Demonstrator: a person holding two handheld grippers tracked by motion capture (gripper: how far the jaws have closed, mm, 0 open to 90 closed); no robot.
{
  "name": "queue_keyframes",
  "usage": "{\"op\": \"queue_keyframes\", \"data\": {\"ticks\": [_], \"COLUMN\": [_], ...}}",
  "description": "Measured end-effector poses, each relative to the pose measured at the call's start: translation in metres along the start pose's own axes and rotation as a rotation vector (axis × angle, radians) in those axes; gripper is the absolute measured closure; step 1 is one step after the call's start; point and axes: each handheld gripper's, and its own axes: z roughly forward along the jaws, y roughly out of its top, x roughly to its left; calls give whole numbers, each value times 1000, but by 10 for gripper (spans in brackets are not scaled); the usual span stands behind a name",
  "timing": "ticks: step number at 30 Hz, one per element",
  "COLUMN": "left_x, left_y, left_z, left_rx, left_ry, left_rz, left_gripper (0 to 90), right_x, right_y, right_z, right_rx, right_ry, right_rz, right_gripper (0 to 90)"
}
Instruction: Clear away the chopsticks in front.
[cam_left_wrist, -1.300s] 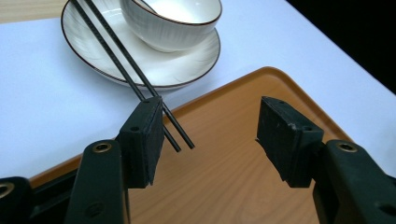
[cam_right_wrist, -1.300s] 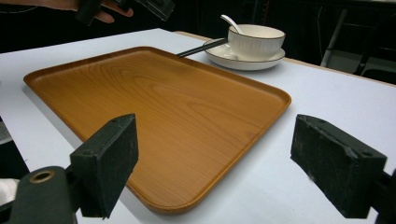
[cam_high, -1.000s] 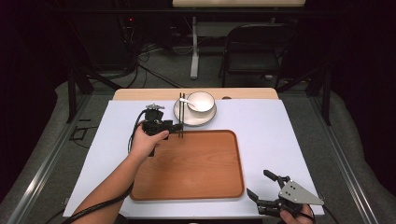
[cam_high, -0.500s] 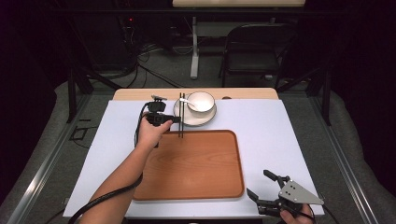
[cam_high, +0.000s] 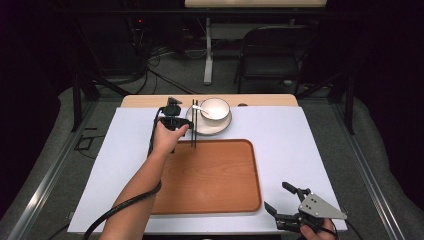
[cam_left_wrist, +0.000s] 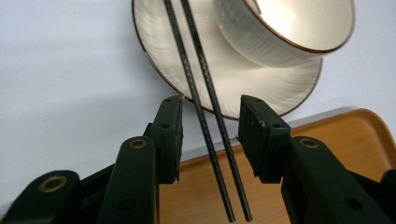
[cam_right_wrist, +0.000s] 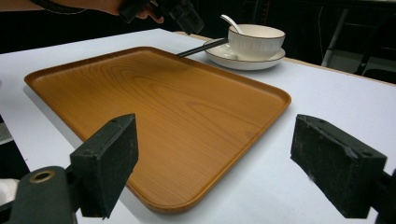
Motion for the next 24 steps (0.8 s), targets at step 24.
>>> {"op": "queue_keyframes", "data": {"ticks": [24], "left_x": [6], "left_y": [5], "left_z": [26], "left_rx": [175], "left_ry": [-11], "left_rz": [-179], "left_gripper": [776], "right_x": [0], "right_y": [0], "right_z": [-1], "right_rx": [-3], "right_ry": [2], "right_rz": [-1], "right_gripper": [142]}}
